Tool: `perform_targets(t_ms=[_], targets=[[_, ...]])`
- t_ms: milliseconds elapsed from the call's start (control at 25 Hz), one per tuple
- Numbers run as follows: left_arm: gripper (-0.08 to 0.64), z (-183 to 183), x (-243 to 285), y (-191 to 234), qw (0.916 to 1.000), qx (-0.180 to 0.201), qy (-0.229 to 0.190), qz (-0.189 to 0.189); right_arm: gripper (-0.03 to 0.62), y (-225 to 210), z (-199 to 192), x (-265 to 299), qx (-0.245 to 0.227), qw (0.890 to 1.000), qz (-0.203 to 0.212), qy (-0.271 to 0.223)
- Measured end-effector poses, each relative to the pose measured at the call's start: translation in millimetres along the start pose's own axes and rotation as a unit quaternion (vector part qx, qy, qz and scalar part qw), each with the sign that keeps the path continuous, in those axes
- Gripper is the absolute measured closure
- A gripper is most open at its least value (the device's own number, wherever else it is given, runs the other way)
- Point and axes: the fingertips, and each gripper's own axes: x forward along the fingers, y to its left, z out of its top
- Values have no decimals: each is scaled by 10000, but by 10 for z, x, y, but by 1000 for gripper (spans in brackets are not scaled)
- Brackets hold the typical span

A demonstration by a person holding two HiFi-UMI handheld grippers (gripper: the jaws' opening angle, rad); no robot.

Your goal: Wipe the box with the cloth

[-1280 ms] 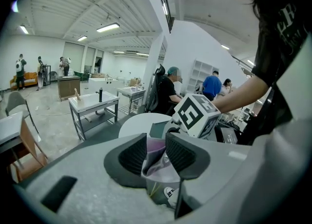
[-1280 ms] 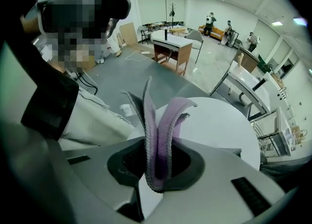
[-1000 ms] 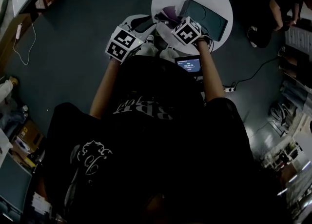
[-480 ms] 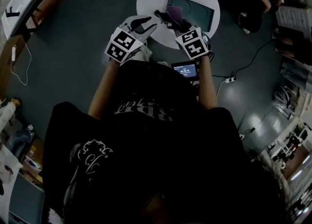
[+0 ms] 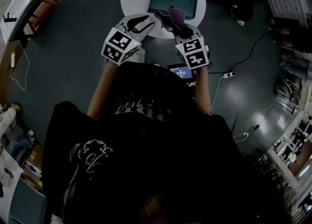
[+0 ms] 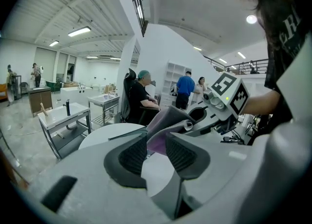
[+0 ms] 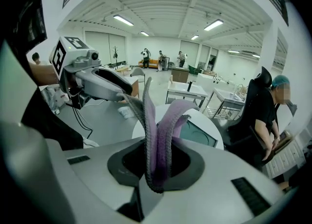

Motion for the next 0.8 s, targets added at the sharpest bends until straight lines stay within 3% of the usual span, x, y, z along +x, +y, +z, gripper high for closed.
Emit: perform_targets(t_ms=[440, 800], targets=[[430, -98, -116, -1327, 9995, -100, -145, 250, 535, 306, -878, -974, 290, 9986, -3, -451], [430, -63, -176, -1782, 9997, 221, -22, 129, 535, 421, -1038, -1331, 502, 9958, -122, -753]])
